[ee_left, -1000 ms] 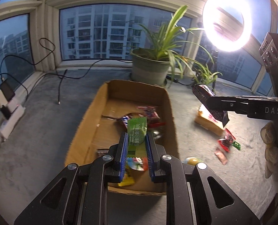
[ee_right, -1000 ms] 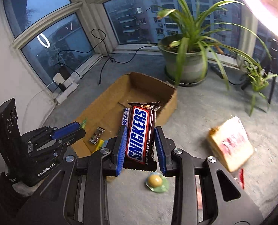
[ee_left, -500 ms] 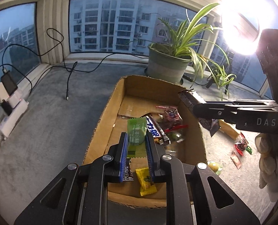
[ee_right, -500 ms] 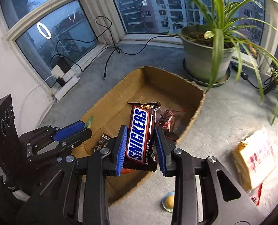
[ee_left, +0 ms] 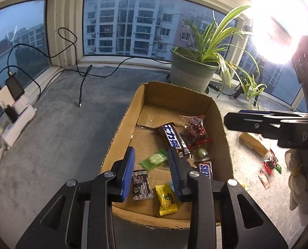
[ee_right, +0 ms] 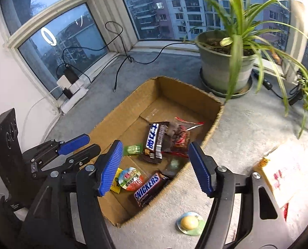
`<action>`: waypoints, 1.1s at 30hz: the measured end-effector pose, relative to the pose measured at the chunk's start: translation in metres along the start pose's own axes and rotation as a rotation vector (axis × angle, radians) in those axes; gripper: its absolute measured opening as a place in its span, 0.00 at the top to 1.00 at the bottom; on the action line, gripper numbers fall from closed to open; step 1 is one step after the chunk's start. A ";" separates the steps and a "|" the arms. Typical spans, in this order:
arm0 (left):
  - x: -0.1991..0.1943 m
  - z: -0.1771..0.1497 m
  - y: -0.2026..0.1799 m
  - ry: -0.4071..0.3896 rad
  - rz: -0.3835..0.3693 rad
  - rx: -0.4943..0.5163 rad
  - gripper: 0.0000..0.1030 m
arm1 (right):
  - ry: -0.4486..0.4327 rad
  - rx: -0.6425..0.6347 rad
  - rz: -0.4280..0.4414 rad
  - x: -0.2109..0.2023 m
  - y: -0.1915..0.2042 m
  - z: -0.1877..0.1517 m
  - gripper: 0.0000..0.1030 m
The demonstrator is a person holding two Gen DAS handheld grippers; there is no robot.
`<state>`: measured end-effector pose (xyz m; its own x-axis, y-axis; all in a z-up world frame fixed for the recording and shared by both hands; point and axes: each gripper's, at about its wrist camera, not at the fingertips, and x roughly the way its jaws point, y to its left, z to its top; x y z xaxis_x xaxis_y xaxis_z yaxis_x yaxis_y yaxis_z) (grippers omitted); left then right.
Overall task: Organize snacks
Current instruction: 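Move the left tool over the yellow round candy while the right tool moves over the green packet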
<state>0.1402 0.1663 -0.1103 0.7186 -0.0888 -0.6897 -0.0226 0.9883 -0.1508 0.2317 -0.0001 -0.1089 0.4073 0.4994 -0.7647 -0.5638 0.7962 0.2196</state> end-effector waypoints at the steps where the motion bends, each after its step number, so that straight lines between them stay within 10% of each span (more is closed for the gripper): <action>1: -0.001 0.000 -0.001 -0.003 -0.003 0.000 0.70 | -0.008 0.005 -0.007 -0.006 -0.004 -0.001 0.34; 14: -0.027 -0.008 -0.052 -0.036 -0.082 0.027 0.70 | -0.058 0.061 -0.114 -0.086 -0.076 -0.034 0.07; 33: -0.016 -0.043 -0.150 0.044 -0.187 0.065 0.70 | 0.010 0.102 -0.170 -0.142 -0.176 -0.119 0.07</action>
<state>0.1019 0.0143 -0.1073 0.6751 -0.2752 -0.6845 0.1538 0.9599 -0.2342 0.1877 -0.2513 -0.1113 0.4830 0.3515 -0.8020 -0.4112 0.8997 0.1467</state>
